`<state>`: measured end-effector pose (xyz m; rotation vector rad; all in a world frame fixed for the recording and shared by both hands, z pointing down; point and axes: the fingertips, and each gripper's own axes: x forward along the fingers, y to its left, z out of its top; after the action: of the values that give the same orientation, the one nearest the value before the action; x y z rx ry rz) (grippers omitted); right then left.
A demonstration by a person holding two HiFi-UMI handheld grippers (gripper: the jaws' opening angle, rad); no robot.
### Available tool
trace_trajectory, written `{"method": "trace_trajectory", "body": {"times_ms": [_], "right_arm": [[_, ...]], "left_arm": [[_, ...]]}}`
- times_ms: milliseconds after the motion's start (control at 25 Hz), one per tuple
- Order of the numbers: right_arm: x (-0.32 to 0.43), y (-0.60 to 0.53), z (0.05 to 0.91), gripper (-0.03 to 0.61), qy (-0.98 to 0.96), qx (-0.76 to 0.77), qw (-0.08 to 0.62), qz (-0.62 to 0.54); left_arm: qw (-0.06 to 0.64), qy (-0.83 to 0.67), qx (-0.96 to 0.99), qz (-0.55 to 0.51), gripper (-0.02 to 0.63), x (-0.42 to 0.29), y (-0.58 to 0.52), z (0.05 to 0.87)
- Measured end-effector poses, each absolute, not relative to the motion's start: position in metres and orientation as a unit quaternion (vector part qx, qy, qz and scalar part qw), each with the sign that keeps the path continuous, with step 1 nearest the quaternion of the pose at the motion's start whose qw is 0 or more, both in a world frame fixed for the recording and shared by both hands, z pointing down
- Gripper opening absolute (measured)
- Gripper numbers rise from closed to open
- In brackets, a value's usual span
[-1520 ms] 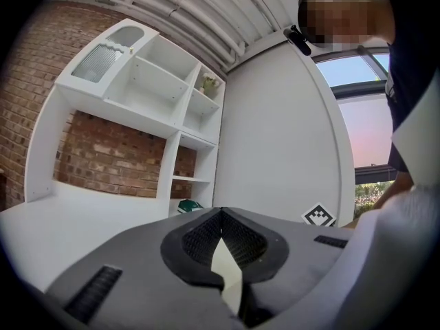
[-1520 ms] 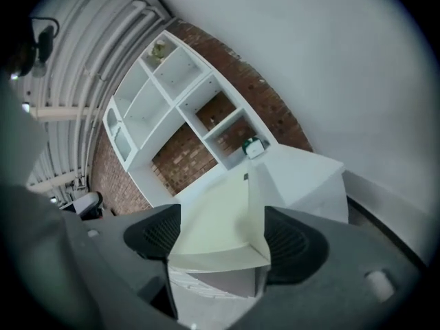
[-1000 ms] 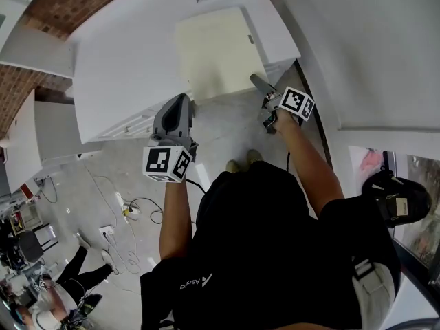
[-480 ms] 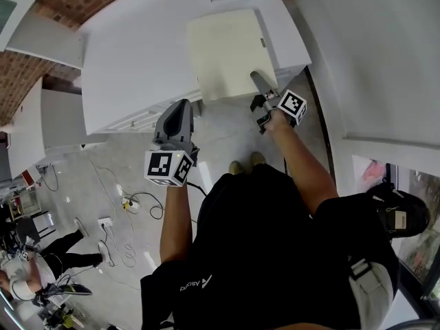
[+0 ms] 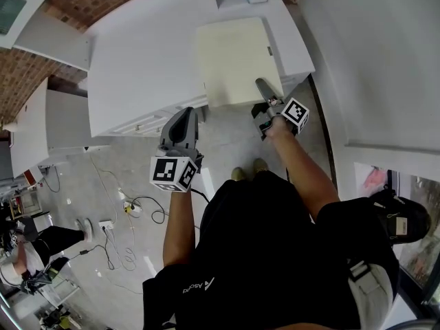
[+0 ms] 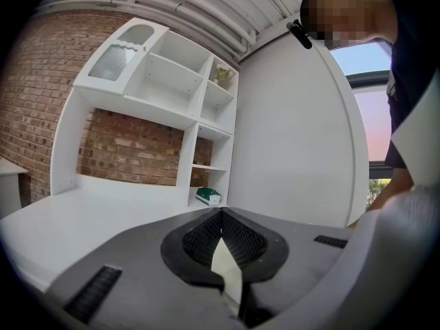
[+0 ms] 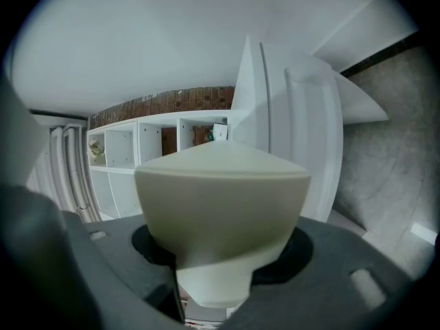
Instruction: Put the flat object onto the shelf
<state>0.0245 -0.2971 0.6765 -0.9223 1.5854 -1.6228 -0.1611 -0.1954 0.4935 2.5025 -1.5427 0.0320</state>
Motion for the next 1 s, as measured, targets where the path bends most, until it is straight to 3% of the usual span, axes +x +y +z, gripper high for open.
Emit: {"method": "trace_trajectory", "body": {"times_ms": [1000], "right_arm": [[0.087, -0.242, 0.423, 0.259, 0.659, -0.333, 0.377, -0.560]], "left_arm": [[0.032, -0.475, 0.876, -0.077, -0.002, -0.131, -0.192, 0.404]]}}
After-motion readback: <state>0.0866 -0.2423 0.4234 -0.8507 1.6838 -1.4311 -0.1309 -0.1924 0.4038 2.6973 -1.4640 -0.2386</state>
